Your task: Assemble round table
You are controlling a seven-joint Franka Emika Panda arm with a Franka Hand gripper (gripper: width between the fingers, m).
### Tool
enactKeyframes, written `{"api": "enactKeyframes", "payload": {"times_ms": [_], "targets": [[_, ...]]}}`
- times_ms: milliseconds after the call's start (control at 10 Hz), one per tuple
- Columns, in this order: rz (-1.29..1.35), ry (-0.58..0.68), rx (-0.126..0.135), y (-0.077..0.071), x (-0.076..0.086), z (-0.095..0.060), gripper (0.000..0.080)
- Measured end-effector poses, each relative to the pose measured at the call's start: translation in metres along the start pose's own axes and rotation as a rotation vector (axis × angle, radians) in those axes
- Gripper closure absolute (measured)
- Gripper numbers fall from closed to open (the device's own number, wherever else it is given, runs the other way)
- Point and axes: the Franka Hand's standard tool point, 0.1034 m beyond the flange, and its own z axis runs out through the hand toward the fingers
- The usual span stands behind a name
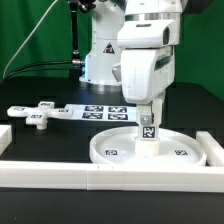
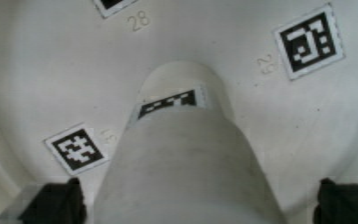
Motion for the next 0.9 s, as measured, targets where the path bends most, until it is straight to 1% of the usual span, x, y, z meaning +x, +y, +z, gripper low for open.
{"api": "enactKeyframes", "payload": {"times_ms": [100, 200, 600, 800, 900], "targets": [[-0.054, 0.0, -0.022, 0.0035, 0.0021, -0.0017, 0.0151], [-0.142, -0.011, -0.027, 0.0041, 0.0023, -0.0021, 0.0151], [-0.384, -0.044, -0.035, 0.0054, 0.0002, -0.0023, 0.0151], [-0.531, -0.055, -0.033, 0.0078, -0.0053, -0.0025, 0.0151], [-0.523, -0.055, -0.032, 0.0079, -0.0064, -0.0022, 0.0151]]}}
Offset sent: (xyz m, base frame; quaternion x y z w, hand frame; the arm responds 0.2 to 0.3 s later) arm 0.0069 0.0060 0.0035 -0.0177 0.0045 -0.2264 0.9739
